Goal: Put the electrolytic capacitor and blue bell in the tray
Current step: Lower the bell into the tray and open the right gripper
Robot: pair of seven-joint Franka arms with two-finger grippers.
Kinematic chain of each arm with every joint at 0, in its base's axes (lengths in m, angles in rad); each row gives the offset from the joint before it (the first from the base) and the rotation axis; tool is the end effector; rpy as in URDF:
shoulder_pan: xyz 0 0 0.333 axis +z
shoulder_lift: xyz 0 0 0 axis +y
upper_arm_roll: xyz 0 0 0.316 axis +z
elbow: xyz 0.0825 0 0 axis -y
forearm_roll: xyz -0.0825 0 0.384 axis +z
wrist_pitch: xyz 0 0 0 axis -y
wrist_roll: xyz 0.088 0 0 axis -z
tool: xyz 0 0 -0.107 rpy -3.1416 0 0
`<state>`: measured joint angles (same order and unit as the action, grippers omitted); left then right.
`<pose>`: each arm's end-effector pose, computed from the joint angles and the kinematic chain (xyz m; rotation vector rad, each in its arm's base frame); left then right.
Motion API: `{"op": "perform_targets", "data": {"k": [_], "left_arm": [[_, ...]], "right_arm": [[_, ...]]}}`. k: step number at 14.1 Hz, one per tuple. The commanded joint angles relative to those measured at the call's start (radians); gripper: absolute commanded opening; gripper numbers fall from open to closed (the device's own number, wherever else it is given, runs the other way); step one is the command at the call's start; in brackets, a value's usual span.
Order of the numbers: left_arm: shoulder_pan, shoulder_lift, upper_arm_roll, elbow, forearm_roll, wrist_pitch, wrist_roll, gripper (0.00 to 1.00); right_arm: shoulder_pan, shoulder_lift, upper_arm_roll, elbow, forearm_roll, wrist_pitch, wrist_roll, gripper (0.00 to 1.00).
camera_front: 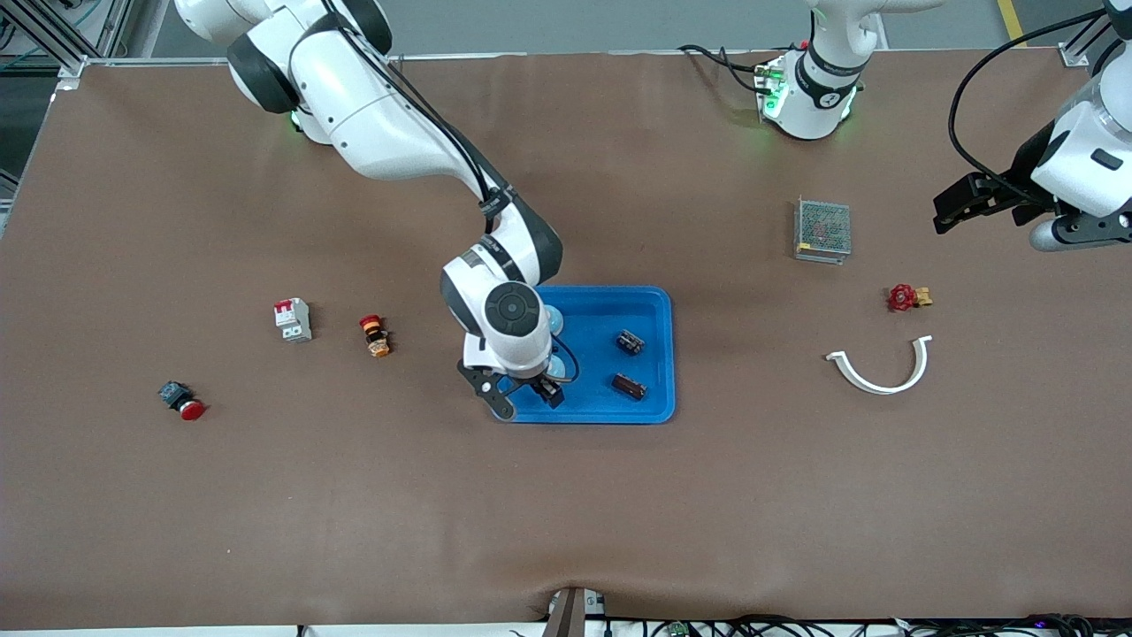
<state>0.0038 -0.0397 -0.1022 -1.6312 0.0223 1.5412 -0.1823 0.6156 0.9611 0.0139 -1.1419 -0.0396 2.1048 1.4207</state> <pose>0.5356 -0.0515 0.6152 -3.1049 -0.1308 0.0720 0.6232 0.4476 0.2158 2.8979 -1.1862 0.0319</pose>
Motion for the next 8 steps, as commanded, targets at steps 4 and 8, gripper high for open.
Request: {"op": "perform_targets", "data": {"k": [4, 8], "left_arm": [[0.004, -0.014, -0.005, 0.002, -0.001, -0.009, 0.001, 1.00], [0.004, -0.017, -0.005, 0.001, 0.001, -0.010, 0.001, 1.00]], "right_arm": [[-0.111, -0.091, 0.055, -0.001, 0.009, -0.152, -0.314, 1.00], [-0.142, -0.131, 0.038, -0.002, 0.001, -0.172, -0.633, 1.00]]}}
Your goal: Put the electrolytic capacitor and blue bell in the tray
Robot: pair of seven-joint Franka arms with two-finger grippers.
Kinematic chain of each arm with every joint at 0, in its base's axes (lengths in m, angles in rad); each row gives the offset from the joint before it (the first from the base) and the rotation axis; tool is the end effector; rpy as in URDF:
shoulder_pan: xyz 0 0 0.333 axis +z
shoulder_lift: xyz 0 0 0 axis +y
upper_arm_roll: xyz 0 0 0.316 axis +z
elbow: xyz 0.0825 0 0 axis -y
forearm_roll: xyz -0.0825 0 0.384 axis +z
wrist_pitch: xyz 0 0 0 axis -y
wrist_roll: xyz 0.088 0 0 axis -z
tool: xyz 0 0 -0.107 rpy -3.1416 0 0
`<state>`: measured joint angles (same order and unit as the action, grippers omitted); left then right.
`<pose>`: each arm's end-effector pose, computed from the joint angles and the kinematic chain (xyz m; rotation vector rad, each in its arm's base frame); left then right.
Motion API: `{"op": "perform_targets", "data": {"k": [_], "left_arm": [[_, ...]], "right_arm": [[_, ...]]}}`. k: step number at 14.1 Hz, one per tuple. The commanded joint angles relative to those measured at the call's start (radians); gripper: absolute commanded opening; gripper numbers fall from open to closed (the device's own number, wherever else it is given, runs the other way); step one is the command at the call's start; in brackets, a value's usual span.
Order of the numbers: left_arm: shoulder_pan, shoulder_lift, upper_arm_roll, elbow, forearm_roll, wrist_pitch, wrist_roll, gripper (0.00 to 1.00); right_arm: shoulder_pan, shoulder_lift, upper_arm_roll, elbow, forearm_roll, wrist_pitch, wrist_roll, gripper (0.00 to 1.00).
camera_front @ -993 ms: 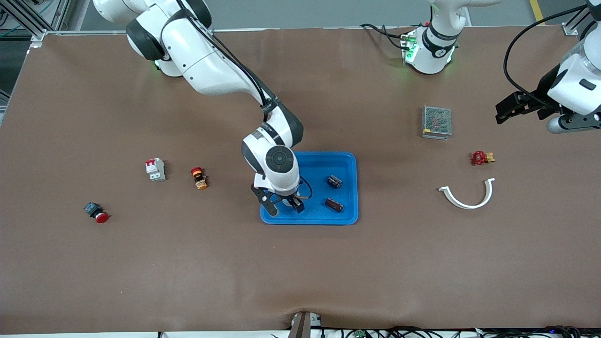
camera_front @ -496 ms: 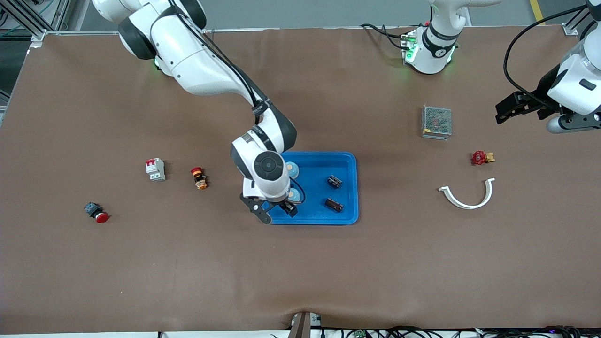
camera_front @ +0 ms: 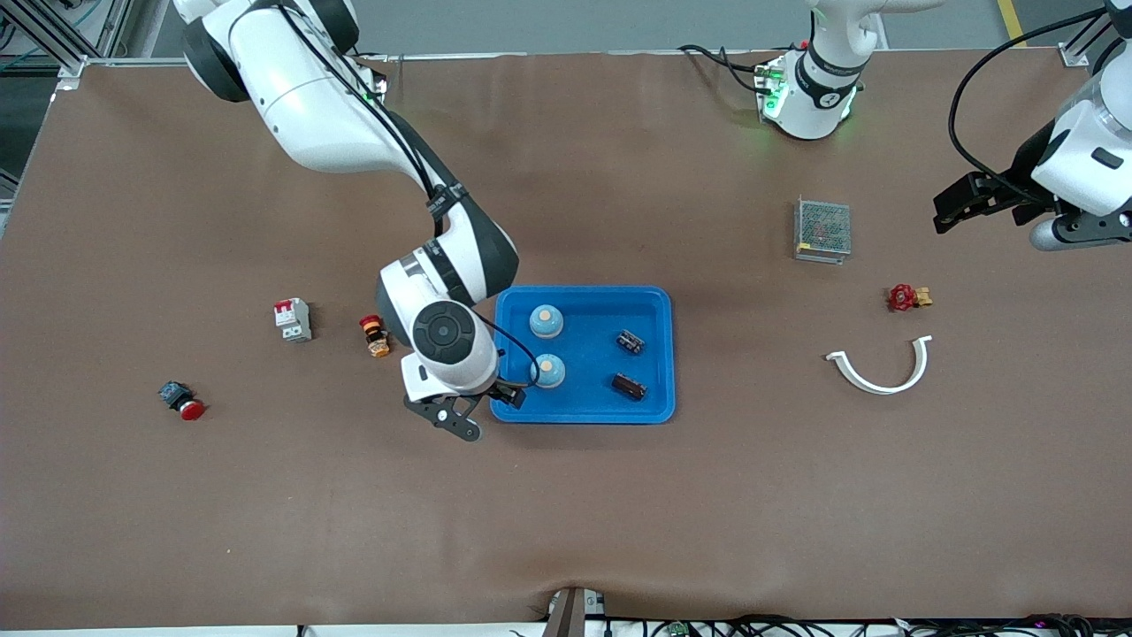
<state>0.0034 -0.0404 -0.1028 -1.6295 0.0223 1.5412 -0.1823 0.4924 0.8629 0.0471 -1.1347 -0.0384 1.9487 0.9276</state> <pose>0.5354 -0.0521 0.6164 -3.1052 -0.1293 0.0683 0.6589 0.3791 0.2812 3.0510 -0.6005 -0.0564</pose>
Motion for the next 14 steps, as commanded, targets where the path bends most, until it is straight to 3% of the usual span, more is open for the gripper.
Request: {"op": "perform_targets", "data": {"k": [1, 6, 14], "left_arm": [[0.004, -0.016, -0.006, -0.001, 0.001, -0.012, 0.000, 1.00], [0.004, -0.018, -0.006, -0.001, 0.001, -0.016, 0.000, 1.00], [0.004, -0.016, -0.008, -0.001, 0.001, -0.018, 0.000, 1.00]], "right_arm": [[-0.040, -0.039, 0.007, -0.010, 0.008, -0.016, -0.232, 1.00], [-0.172, -0.103, 0.014, -0.017, 0.012, -0.114, -0.631, 1.00], [-0.379, -0.177, 0.016, -0.022, 0.015, -0.226, -1.021, 1.00]]}}
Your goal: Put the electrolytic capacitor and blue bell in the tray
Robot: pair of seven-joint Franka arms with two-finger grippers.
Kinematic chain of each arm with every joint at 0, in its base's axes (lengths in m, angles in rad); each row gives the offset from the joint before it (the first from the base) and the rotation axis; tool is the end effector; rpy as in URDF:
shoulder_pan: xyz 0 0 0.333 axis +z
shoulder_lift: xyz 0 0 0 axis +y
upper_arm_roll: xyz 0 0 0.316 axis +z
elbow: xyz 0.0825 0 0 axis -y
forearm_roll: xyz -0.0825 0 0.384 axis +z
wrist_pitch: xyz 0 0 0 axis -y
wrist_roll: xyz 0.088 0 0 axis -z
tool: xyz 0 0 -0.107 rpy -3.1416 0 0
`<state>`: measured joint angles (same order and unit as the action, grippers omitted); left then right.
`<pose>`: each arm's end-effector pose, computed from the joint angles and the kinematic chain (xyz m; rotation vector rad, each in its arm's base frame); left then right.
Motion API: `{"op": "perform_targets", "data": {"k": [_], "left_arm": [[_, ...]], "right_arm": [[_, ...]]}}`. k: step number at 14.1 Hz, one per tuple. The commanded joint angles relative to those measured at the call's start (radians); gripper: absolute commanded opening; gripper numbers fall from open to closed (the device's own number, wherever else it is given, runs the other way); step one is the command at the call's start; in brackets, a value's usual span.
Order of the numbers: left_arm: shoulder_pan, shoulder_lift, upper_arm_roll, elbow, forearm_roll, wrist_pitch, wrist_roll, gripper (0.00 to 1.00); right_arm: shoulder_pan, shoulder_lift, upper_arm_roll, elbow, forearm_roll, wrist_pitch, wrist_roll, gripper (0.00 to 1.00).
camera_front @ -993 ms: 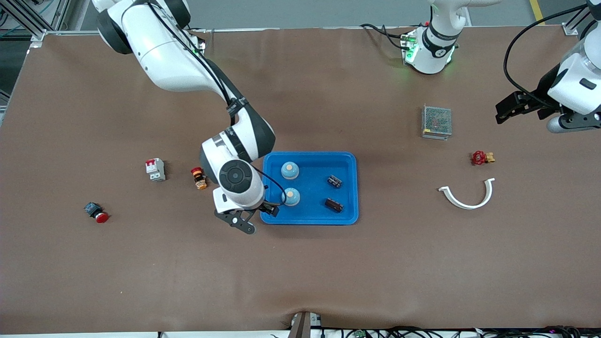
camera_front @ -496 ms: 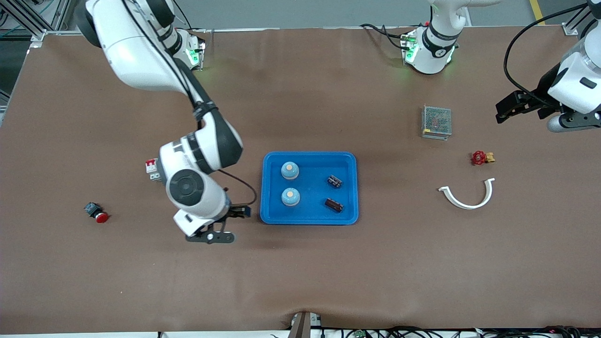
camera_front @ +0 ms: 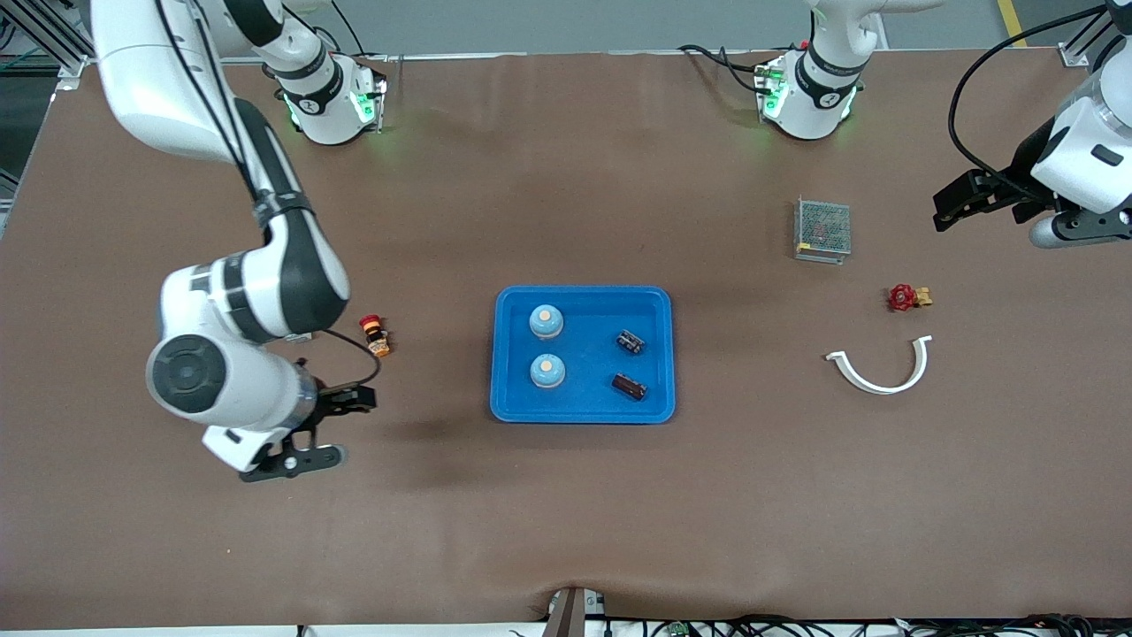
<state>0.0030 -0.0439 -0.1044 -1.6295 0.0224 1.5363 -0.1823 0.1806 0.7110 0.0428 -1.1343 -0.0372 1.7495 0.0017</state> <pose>0.5338 -0.0531 0.6178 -3.1045 -0.1263 0.0703 0.7224 0.1515 0.3793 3.1006 0.3441 -0.1464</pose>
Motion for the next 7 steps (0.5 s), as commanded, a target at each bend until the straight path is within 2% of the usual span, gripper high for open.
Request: {"op": "perform_targets", "data": {"k": [1, 5, 7], "left_arm": [[0.005, -0.013, -0.006, -0.001, 0.001, -0.015, 0.000, 1.00], [0.005, -0.013, -0.006, -0.001, 0.001, -0.019, 0.000, 1.00], [0.005, -0.014, -0.006, -0.001, 0.001, -0.021, 0.001, 1.00]], "right_arm": [[-0.088, -0.028, 0.020, -0.024, 0.014, -0.033, -0.142, 1.00], [-0.179, -0.033, 0.008, -0.047, 0.013, -0.105, -0.227, 1.00], [-0.204, -0.044, -0.039, -0.097, 0.014, -0.093, -0.245, 1.00]]}}
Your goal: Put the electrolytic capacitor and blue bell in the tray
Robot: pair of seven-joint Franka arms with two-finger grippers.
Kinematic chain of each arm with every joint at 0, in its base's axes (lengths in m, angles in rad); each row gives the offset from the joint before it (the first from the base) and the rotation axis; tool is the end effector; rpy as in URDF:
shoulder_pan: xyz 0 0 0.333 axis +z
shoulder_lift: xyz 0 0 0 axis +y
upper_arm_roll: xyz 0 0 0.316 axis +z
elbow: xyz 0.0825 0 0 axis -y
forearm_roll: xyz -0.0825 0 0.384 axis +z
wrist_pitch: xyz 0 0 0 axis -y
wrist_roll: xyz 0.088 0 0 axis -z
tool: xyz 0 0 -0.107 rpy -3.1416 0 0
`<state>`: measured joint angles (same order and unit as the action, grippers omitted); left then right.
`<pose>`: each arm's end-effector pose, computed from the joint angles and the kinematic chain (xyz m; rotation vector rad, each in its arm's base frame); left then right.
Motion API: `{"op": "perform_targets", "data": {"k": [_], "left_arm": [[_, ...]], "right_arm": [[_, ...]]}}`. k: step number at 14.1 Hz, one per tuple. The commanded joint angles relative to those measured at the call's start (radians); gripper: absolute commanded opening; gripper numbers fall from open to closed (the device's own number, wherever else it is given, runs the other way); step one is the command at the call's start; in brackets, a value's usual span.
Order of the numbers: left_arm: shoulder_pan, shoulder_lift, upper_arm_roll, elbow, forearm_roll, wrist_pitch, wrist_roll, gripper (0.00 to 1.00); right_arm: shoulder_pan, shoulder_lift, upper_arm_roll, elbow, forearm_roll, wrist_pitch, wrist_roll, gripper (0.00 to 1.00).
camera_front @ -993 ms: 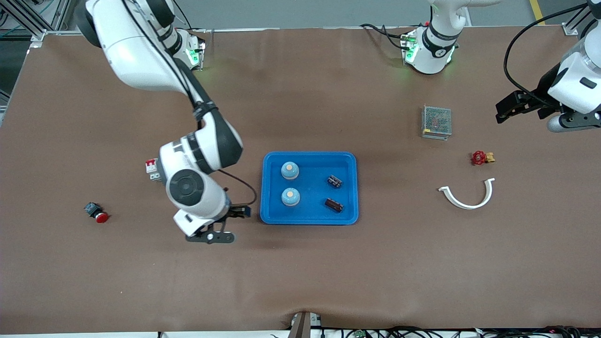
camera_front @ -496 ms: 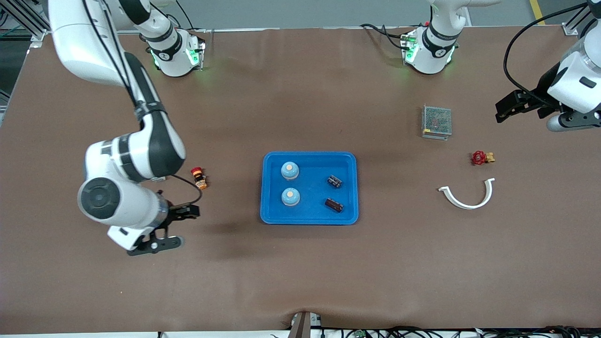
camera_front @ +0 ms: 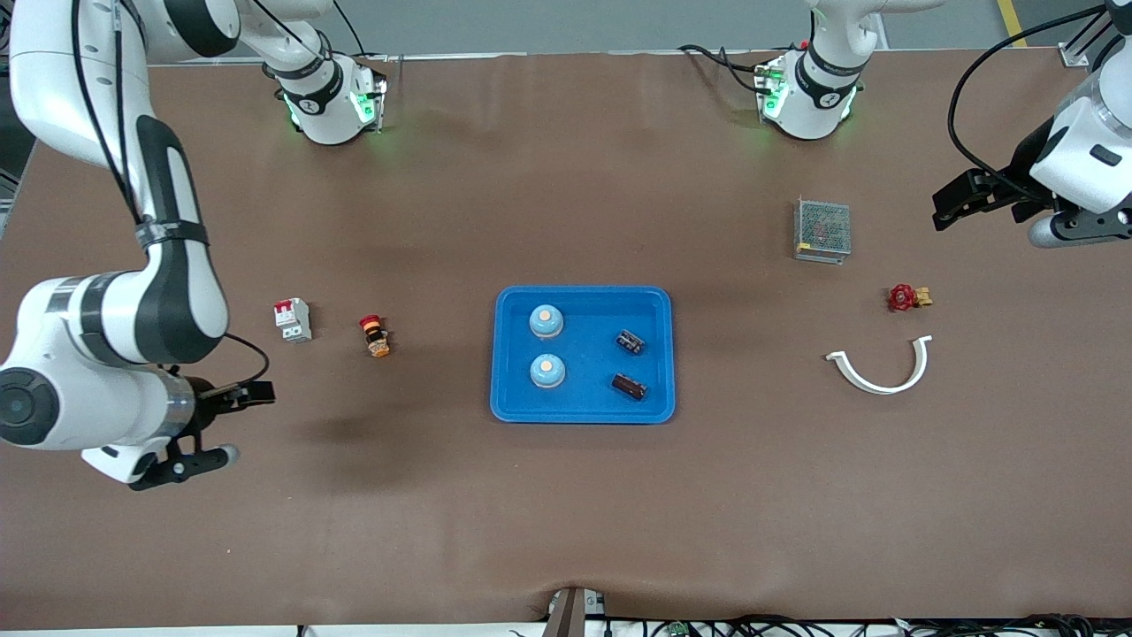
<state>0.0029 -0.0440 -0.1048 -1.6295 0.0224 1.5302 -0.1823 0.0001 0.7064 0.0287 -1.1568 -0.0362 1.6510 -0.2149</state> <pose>0.5331 -0.0533 0.6174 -3.1035 -0.1256 0.0795 0.7228 0.0117 0.3651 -3.0970 -0.3822 0.3329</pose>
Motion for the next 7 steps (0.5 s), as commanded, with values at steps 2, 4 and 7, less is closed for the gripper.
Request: {"op": "perform_targets", "data": {"k": [2, 4, 7], "left_arm": [[0.005, -0.016, -0.006, -0.001, 0.001, -0.016, 0.001, 1.00], [0.005, -0.016, -0.006, -0.001, 0.001, -0.016, 0.001, 1.00], [0.005, -0.016, -0.006, -0.001, 0.001, -0.016, 0.001, 1.00]], "right_arm": [[-0.028, -0.039, -0.079, -0.077, 0.013, 0.000, -0.031, 1.00], [-0.031, -0.039, -0.105, -0.077, 0.013, -0.005, -0.031, 1.00], [-0.061, -0.099, -0.108, -0.075, 0.016, -0.069, -0.026, 1.00]]}}
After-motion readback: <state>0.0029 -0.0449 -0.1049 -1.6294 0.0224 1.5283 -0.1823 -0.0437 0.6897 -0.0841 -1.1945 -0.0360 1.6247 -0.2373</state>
